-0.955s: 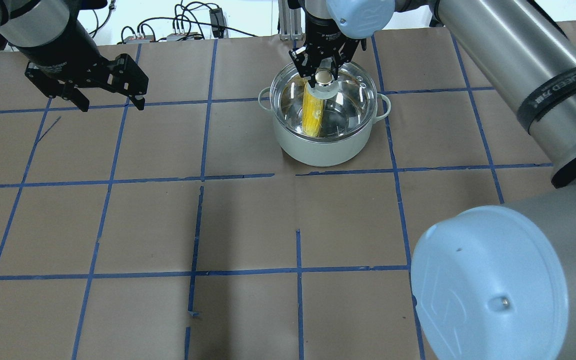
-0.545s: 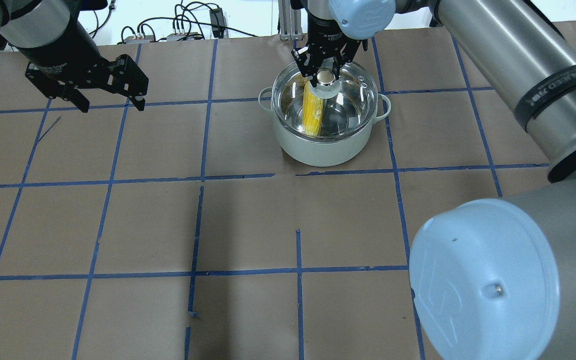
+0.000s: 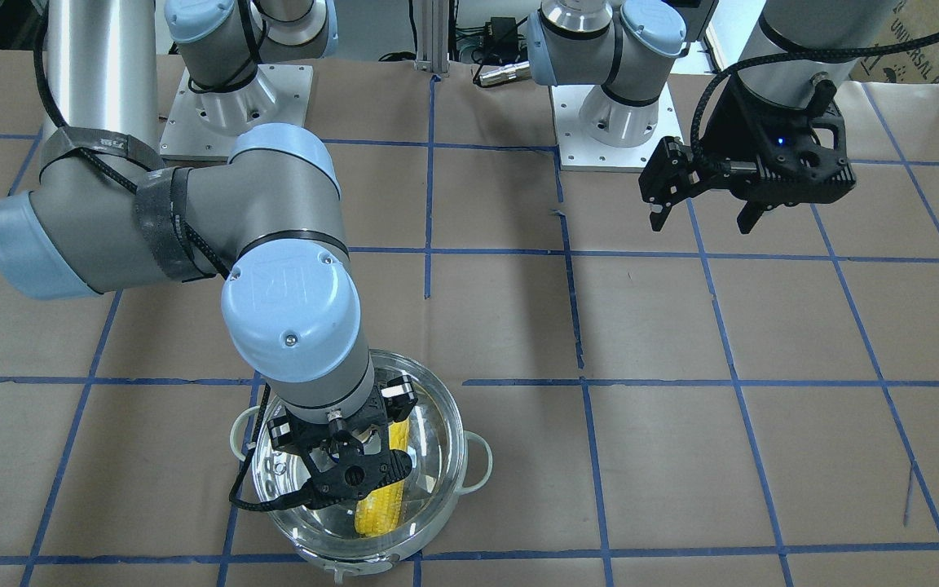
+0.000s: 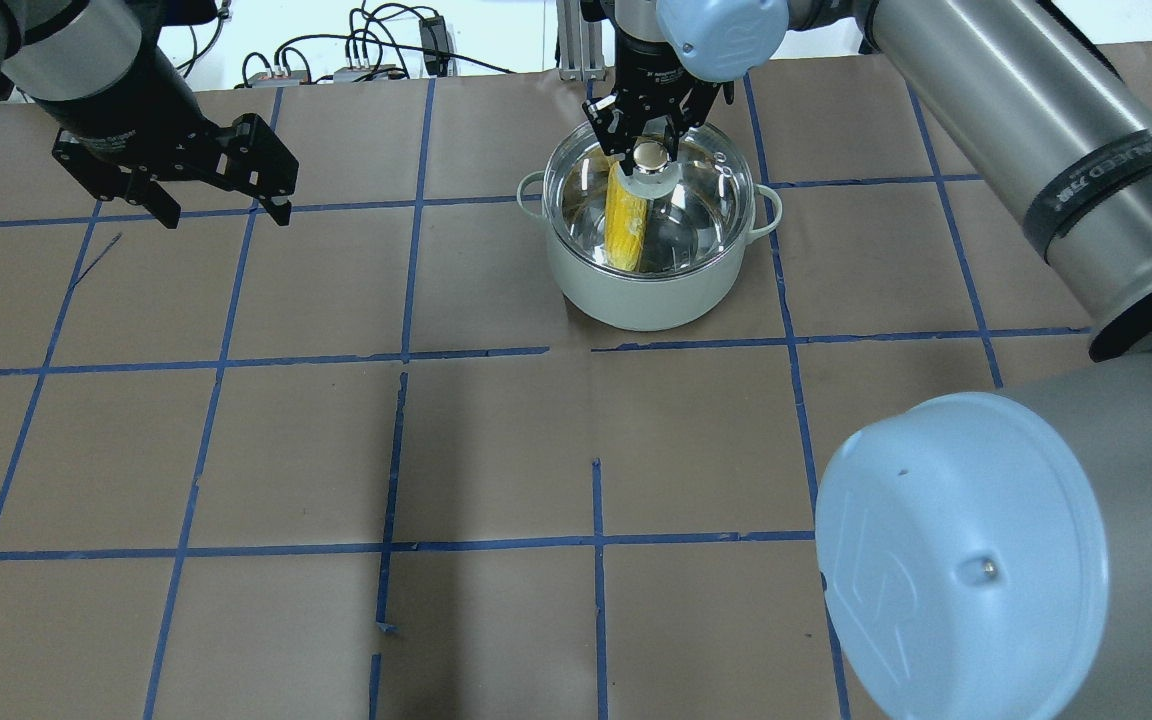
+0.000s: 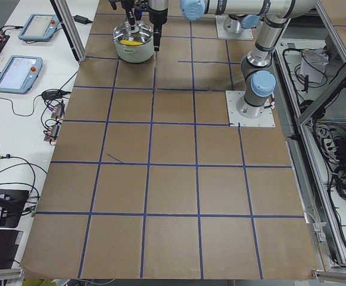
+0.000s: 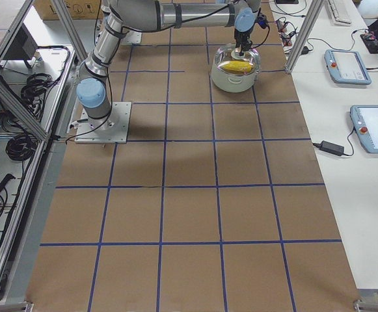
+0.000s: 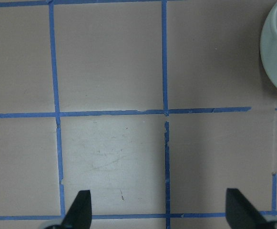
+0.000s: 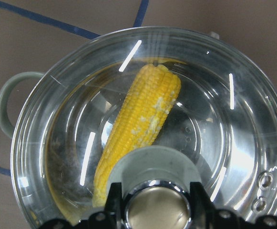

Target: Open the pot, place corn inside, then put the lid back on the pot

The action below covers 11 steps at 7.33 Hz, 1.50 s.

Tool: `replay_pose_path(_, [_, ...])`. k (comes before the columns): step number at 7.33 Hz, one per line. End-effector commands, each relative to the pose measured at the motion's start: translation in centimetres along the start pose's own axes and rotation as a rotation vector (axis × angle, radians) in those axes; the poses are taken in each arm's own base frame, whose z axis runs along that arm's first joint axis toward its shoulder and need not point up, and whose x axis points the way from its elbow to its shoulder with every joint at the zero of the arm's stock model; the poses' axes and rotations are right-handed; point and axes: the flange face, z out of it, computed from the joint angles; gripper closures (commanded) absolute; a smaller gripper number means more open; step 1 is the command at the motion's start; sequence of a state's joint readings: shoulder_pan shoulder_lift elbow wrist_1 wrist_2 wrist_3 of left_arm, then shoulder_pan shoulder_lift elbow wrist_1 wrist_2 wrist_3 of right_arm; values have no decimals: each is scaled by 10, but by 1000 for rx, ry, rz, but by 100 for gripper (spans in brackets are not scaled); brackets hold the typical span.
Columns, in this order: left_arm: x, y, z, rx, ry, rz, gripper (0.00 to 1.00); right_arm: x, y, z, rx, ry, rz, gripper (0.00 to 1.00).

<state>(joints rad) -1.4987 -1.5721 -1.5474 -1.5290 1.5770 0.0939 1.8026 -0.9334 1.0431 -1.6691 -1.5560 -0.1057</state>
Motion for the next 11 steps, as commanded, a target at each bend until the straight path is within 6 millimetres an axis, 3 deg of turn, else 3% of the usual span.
replay_pose_path(1, [0,0,0,-1,0,1,0,-2,1,-6,8,3,3,66])
replay_pose_path(8, [0,0,0,1,0,1,0,0,2,0,-10,3,9,65])
replay_pose_path(11, [0,1,-1,2,1,1,0,-2,4,-7,-4,5,9,65])
